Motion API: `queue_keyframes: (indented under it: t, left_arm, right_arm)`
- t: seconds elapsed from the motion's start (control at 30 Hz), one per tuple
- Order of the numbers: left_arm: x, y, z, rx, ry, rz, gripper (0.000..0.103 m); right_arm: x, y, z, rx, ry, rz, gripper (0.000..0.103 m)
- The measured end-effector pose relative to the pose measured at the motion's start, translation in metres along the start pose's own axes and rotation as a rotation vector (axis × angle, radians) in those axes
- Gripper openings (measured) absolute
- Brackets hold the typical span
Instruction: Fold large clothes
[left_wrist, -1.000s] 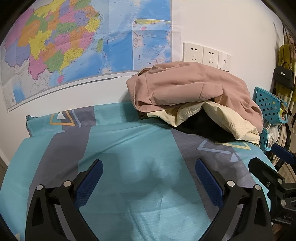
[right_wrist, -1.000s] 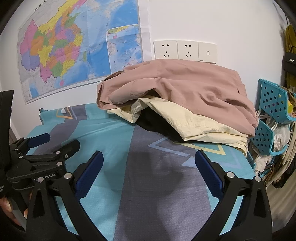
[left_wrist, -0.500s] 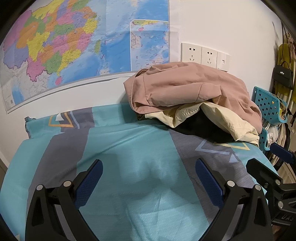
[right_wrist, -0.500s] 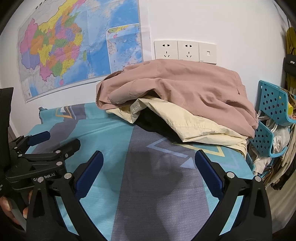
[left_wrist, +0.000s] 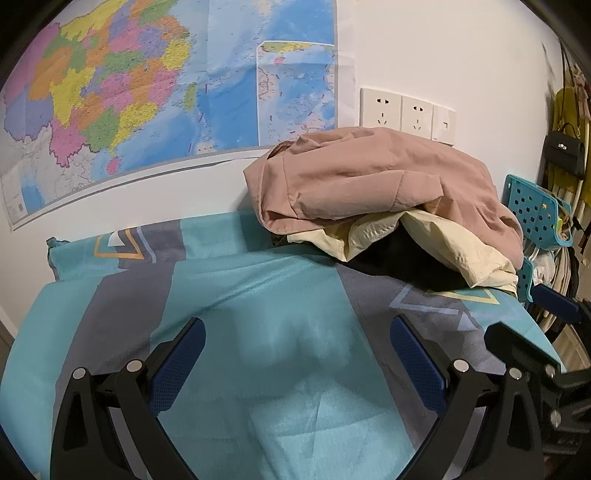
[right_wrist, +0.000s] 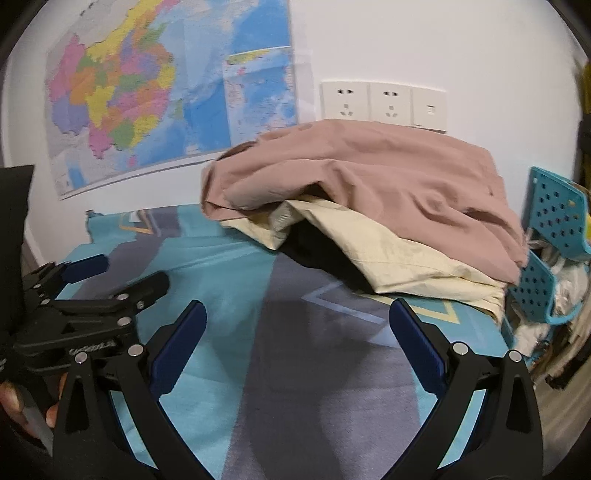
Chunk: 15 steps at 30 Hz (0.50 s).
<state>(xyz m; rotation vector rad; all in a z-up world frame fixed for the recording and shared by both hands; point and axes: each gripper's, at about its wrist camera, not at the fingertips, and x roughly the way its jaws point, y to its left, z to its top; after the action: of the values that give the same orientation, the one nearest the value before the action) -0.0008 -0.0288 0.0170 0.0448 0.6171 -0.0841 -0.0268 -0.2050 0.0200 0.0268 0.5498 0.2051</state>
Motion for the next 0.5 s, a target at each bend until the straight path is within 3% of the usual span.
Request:
queue_keyframes:
  t: [0.23,0.5]
  left_arm:
    - [0.016,0.011,0.012,-0.020,0.010,-0.021,0.097]
    - [0.052,0.039,0.028,-0.026,0.035,0.050,0.097]
  right_arm:
    - [0.018,0.008,0.026,-0.125,-0.007,-0.025,0.098]
    - [0.087,0.037,0.075,-0.468,-0.026,-0.161,0.097]
